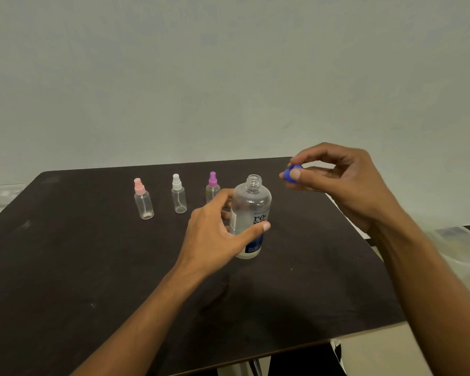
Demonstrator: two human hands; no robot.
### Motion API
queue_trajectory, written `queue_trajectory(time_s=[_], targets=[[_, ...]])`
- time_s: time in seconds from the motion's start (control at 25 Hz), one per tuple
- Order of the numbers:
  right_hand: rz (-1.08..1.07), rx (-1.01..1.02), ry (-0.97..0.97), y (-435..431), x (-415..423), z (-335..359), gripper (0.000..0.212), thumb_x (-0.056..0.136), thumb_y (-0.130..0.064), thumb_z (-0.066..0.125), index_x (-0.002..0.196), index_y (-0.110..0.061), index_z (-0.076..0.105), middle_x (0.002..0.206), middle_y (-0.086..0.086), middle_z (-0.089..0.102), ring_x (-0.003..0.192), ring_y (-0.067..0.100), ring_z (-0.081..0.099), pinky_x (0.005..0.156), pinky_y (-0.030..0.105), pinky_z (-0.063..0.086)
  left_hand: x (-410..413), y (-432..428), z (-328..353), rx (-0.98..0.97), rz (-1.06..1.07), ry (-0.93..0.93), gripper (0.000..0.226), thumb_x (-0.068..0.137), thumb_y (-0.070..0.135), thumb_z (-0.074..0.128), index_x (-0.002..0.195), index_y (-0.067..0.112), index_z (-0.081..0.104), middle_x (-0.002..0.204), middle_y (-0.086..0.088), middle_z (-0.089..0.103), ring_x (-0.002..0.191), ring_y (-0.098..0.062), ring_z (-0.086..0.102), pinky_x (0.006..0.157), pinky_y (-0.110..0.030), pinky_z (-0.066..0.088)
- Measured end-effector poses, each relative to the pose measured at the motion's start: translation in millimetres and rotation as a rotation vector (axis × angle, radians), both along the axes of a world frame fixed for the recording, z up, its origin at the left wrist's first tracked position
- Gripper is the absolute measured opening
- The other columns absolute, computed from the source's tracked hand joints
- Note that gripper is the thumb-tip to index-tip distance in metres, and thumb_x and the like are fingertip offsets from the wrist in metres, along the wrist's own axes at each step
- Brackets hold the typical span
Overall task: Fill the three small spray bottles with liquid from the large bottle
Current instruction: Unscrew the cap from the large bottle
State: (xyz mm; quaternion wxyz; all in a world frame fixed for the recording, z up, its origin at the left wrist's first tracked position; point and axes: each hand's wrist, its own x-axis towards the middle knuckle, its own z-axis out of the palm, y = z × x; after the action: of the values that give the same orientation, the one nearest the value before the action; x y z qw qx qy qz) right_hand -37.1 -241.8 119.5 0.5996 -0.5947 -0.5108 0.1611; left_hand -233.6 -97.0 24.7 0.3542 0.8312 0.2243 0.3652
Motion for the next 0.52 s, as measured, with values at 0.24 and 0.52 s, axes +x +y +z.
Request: queue_trajectory(time_s=[0.24, 0.52], targets=[[-0.138, 0.041, 0.019, -12.8, 16.5, -35.2, 0.023, 0.082, -0.01, 0.086, 0.104, -0.005, 0.078, 0.101, 0.006, 0.081, 0.098, 0.025, 0.08, 0.092, 0.039, 0.064, 15.0, -2.9, 1.7, -0.041, -0.013, 0.011, 0.071, 0.066, 0.079, 0.071, 0.125, 0.046, 0.051, 0.111, 0.03, 0.061, 0.095, 0.017, 0.059, 0.07, 0.001, 0.046], [-0.278, -0.038, -0.062, -2.4, 61.9, -61.0, 0.02, 0.081, -0.023, 0.088, 0.099, -0.017, 0.081, 0.091, -0.015, 0.08, 0.093, 0.007, 0.077, 0.081, 0.015, 0.058, 65.2, 16.0, -8.0, -0.081, -0.016, 0.046, 0.065, 0.076, 0.059, 0.084, 0.128, 0.034, 0.054, 0.121, 0.019, 0.065, 0.103, 0.0, 0.065, 0.084, -0.018, 0.056]])
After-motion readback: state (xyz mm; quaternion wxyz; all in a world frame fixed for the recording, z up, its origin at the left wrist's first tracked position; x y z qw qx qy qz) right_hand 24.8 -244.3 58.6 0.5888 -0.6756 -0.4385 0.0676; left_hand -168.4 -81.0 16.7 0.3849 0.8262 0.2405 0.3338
